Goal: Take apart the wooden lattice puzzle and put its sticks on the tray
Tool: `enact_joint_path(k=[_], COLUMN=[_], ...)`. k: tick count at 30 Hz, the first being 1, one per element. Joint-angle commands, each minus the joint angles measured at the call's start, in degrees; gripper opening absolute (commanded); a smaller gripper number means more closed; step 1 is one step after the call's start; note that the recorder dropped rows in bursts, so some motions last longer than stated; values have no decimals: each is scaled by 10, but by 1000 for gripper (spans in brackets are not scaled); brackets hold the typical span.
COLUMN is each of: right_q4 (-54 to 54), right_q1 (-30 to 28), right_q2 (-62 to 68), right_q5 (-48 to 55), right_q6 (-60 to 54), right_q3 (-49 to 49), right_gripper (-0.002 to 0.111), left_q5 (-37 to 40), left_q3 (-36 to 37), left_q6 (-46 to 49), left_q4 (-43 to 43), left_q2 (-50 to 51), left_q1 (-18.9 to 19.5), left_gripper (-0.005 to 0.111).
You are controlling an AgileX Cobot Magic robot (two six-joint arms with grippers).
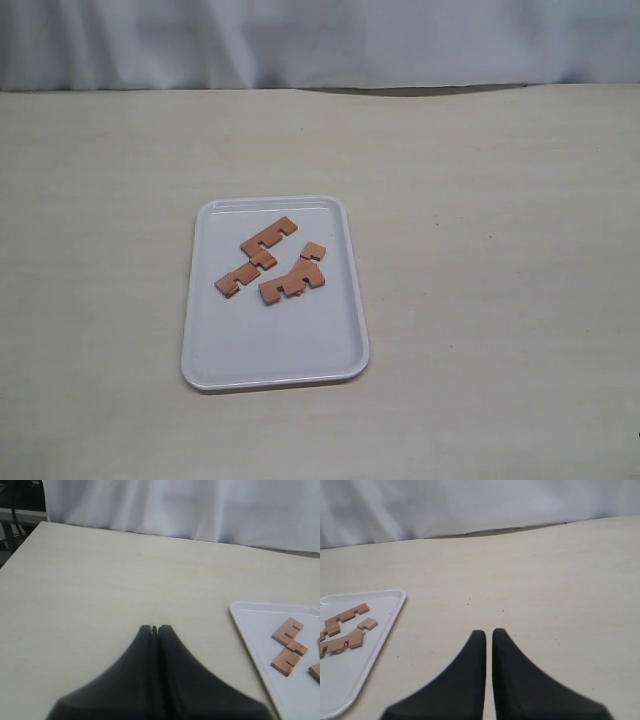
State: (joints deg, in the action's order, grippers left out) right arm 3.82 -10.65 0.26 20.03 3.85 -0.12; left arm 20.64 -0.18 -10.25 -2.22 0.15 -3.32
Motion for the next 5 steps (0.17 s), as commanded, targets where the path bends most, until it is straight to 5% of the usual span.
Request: enact_joint_path(k=[1,5], right_q4=[-2,-2], right_q1=[2,2], right_q2=[-3,-3], right_q5=[-3,-3], right_q6=[-1,-1], right_q3=[1,1], right_gripper=[4,4], left_q5=[-4,-4], left_q3=[2,2], left_q6=[2,2], left_q4=[-3,-3], left_q2=[-1,-1], left_q1=[-4,-4], left_gripper=[0,0])
